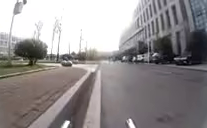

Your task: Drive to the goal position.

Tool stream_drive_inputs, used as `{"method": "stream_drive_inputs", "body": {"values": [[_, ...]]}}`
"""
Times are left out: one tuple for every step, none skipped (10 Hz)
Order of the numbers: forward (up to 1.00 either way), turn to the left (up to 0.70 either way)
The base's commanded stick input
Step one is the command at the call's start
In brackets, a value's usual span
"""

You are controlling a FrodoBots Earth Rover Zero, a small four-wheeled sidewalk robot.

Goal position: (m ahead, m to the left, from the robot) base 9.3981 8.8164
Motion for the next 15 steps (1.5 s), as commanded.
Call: {"method": "stream_drive_inputs", "body": {"values": [[0.67, -0.13], [0.67, -0.13], [0.67, -0.13], [0.67, -0.13], [0.67, -0.13], [0.67, -0.13], [0.67, -0.13], [0.67, -0.13], [0.67, -0.13], [0.67, -0.13], [0.67, -0.13], [0.67, -0.13], [0.67, -0.13], [0.67, -0.13], [0.67, -0.13]]}}
